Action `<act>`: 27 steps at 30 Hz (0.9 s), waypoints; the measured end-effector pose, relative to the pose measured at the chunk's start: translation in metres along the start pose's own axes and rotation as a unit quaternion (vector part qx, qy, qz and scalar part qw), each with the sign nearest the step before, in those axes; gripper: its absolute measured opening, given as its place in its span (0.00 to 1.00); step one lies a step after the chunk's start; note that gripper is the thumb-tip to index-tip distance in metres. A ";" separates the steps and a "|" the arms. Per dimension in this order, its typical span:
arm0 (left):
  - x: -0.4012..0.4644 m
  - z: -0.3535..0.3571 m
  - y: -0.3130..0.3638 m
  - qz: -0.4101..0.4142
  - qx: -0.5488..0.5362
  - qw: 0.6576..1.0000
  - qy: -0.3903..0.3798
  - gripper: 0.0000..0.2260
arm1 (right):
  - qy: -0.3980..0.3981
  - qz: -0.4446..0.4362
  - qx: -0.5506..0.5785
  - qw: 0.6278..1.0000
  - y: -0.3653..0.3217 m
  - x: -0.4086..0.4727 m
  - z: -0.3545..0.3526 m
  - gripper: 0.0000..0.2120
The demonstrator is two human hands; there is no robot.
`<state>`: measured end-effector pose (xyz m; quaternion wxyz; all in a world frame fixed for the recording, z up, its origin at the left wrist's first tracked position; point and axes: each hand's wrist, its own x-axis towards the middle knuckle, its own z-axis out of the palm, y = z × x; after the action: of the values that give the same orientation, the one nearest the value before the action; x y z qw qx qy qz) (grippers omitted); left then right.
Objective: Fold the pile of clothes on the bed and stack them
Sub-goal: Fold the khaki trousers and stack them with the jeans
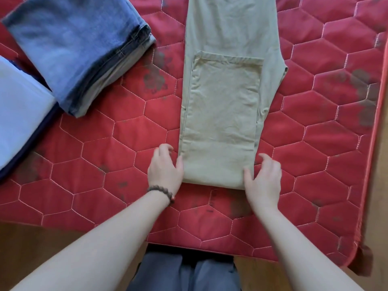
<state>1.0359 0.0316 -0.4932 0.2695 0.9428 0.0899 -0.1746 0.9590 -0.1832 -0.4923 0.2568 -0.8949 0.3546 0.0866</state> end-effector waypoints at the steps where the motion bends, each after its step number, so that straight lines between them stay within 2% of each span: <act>1: -0.005 0.000 0.004 0.100 0.035 0.993 0.054 0.08 | 0.055 -0.081 -0.037 0.994 -0.005 -0.001 0.002 0.19; 2: -0.008 0.006 0.007 0.197 0.056 0.977 0.064 0.12 | 0.077 -0.159 -0.051 0.983 -0.011 -0.001 0.008 0.20; 3: -0.010 0.015 0.010 0.276 0.068 0.958 0.039 0.16 | 0.070 -0.228 -0.060 0.969 -0.017 0.000 0.017 0.21; 5: -0.012 0.040 0.016 0.351 0.113 0.929 -0.037 0.22 | 0.016 -0.323 -0.094 0.941 -0.026 0.004 0.040 0.23; 9: 0.000 0.066 0.005 0.349 0.245 0.900 -0.093 0.26 | -0.066 -0.373 -0.212 0.901 -0.025 0.023 0.067 0.27; 12: 0.003 0.068 -0.009 0.335 0.285 0.893 -0.093 0.29 | -0.065 -0.370 -0.257 0.890 -0.002 0.044 0.058 0.29; 17: -0.002 0.065 0.001 0.320 0.296 0.896 -0.089 0.31 | -0.031 -0.306 -0.268 0.913 0.013 0.060 0.037 0.30; 22: 0.039 0.073 0.038 0.326 0.280 0.901 -0.065 0.30 | -0.031 -0.403 -0.175 0.898 -0.021 0.082 0.051 0.27; 27: 0.121 0.075 0.080 0.318 0.306 0.897 -0.003 0.29 | 0.006 -0.370 -0.193 0.909 -0.068 0.158 0.058 0.26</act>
<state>1.1480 -0.0665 -0.5605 0.0093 0.9565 -0.2733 -0.1017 1.1221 -0.2043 -0.5680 0.0906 -0.9945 -0.0240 0.0471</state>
